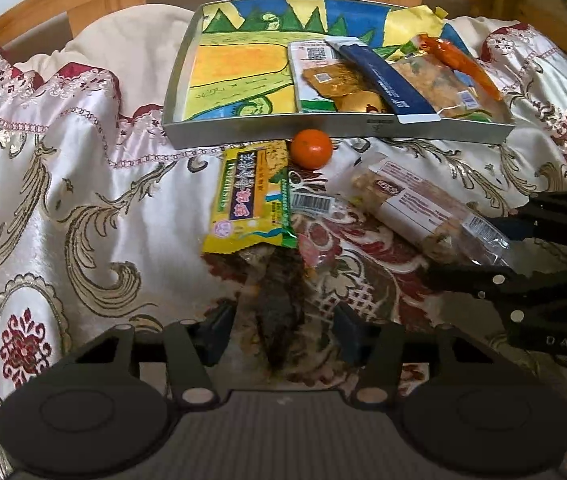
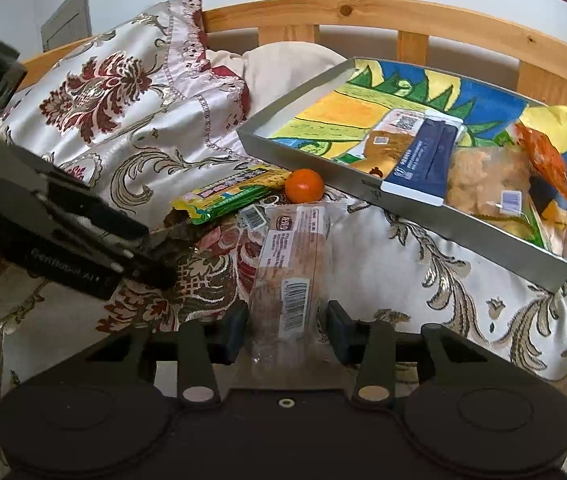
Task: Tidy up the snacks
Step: 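Close the left tool on the brown dried snack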
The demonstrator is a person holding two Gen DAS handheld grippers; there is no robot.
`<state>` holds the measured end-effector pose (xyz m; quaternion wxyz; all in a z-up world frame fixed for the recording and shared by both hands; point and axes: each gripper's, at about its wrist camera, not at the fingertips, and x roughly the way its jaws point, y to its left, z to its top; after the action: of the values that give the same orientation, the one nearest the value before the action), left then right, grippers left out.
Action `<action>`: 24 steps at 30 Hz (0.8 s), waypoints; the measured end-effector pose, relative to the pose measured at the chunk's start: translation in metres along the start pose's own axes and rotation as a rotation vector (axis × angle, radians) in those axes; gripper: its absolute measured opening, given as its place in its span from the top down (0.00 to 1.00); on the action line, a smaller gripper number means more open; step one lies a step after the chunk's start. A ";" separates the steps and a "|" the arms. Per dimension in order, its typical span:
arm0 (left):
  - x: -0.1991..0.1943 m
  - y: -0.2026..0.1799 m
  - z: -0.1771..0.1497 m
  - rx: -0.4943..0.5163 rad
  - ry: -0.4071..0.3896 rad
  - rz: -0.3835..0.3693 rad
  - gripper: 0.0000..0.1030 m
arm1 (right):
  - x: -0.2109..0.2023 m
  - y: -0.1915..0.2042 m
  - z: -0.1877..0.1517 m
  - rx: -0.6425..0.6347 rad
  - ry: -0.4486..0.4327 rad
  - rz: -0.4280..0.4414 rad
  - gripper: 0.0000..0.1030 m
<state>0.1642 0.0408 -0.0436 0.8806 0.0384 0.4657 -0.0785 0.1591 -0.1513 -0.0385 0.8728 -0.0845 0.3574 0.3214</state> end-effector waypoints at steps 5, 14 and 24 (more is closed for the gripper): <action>0.007 0.003 0.006 -0.018 -0.016 0.055 0.18 | -0.001 -0.001 0.000 0.012 -0.011 -0.001 0.49; 0.016 0.000 0.012 -0.034 0.008 0.066 0.32 | 0.011 0.002 0.000 -0.012 -0.039 -0.010 0.39; 0.005 -0.013 0.012 -0.077 0.060 0.052 0.51 | 0.008 0.012 -0.003 -0.110 -0.059 -0.061 0.56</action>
<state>0.1744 0.0261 -0.0414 0.8689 0.0186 0.4932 -0.0365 0.1544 -0.1384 -0.0451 0.8865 -0.1336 0.3105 0.3160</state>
